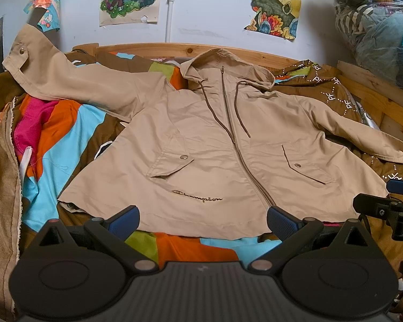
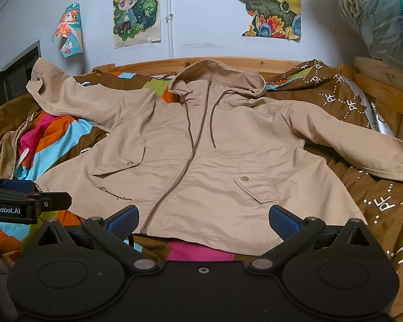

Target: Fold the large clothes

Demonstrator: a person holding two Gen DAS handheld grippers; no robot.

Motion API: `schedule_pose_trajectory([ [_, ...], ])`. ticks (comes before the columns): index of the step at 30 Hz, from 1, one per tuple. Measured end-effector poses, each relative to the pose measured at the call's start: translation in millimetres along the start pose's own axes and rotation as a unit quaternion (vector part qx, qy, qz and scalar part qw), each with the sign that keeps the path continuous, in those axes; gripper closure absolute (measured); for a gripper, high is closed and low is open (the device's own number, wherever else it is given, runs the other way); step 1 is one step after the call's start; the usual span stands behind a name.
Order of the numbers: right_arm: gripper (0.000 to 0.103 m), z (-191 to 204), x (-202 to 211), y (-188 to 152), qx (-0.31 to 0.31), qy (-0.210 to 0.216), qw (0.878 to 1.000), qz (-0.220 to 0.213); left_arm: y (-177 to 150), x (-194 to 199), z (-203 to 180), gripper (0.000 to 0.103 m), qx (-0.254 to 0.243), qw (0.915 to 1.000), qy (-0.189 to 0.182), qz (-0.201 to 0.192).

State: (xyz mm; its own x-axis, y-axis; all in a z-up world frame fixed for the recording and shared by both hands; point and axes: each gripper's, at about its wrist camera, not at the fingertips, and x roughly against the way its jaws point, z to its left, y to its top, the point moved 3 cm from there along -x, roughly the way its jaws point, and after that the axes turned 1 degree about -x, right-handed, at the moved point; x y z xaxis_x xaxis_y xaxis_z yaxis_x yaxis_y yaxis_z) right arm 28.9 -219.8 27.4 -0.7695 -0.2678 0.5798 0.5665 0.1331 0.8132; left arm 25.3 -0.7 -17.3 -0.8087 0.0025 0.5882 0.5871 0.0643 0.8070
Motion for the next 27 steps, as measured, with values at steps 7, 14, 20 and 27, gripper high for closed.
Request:
schedule_pose_trajectory([
  [7, 0.001, 0.2, -0.3, 0.2, -0.001, 0.0, 1.0, 0.001, 0.2, 0.0, 0.0, 0.001, 0.0, 1.0, 0.0, 0.001],
  [14, 0.001, 0.5, -0.4, 0.8, -0.004, 0.0, 1.0, 0.003, 0.3, -0.1, 0.0, 0.001, 0.0, 1.0, 0.0, 0.001],
  [20, 0.001, 0.4, -1.0, 0.4, -0.005, 0.001, 1.0, 0.003, 0.4, -0.1, 0.0, 0.001, 0.001, 1.0, 0.0, 0.001],
  [27, 0.001, 0.2, -1.4, 1.1, -0.006, 0.001, 1.0, 0.004, 0.4, -0.1, 0.1, 0.001, 0.001, 1.0, 0.0, 0.002],
])
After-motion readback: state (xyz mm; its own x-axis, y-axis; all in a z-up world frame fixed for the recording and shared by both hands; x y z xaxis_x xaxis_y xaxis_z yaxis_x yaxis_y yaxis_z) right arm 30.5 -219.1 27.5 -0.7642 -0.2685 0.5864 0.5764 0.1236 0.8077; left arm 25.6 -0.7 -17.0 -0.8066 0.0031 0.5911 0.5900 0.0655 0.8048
